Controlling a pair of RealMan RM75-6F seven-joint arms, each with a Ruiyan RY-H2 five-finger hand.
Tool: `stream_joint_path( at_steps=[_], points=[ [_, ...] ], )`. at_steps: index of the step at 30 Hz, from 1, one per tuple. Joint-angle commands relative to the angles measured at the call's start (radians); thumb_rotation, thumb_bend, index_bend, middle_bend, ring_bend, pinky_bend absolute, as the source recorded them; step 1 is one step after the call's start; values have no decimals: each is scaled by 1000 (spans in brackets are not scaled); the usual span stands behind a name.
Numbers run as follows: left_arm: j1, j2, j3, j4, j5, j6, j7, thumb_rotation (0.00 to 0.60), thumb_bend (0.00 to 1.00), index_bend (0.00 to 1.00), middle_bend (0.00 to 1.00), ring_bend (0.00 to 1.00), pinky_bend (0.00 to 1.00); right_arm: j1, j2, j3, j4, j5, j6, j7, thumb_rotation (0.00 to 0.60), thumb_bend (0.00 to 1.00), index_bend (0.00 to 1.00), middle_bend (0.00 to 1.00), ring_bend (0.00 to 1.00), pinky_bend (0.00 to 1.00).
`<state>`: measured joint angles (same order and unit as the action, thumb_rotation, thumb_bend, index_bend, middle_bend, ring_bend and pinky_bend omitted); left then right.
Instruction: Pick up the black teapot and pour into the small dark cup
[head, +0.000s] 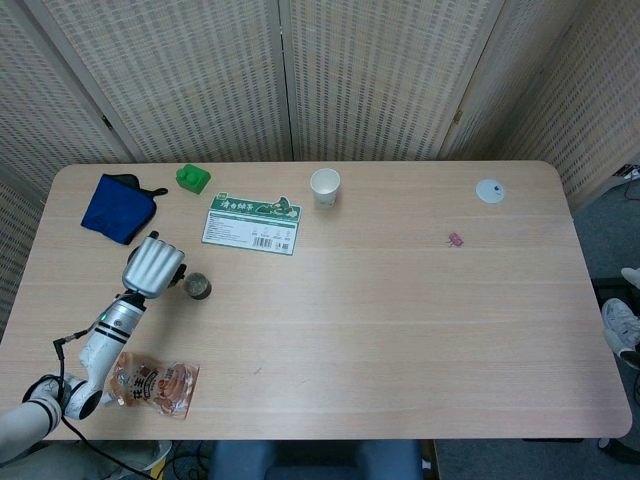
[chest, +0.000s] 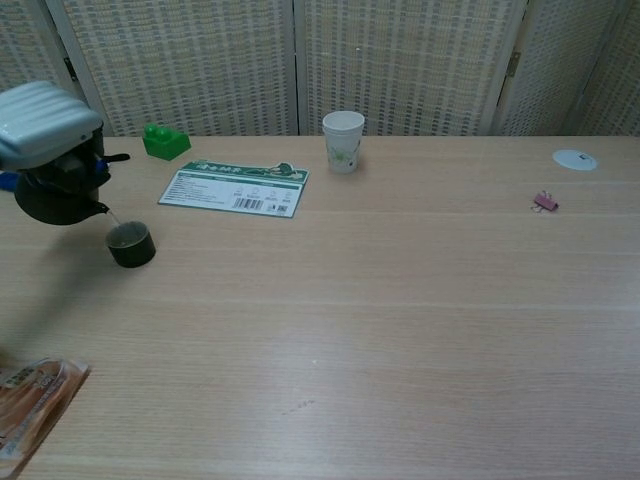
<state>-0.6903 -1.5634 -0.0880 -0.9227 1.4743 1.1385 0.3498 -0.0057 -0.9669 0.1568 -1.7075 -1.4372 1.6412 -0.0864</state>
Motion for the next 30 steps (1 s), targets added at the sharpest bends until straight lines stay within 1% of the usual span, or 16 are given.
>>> stream_joint_path(
  at_steps=[1,30],
  points=[
    [0,-1,3,5,6,4,4,511,425,1000,1000,1000,534,0,0,0,0,0,1,0,600,96,239,235,172,248],
    [3,-10,6,22,13,8,19,515,425,1000,1000,1000,534,-4,0,0,0,-2,5,0,600,96,239,235,172,248]
  ],
)
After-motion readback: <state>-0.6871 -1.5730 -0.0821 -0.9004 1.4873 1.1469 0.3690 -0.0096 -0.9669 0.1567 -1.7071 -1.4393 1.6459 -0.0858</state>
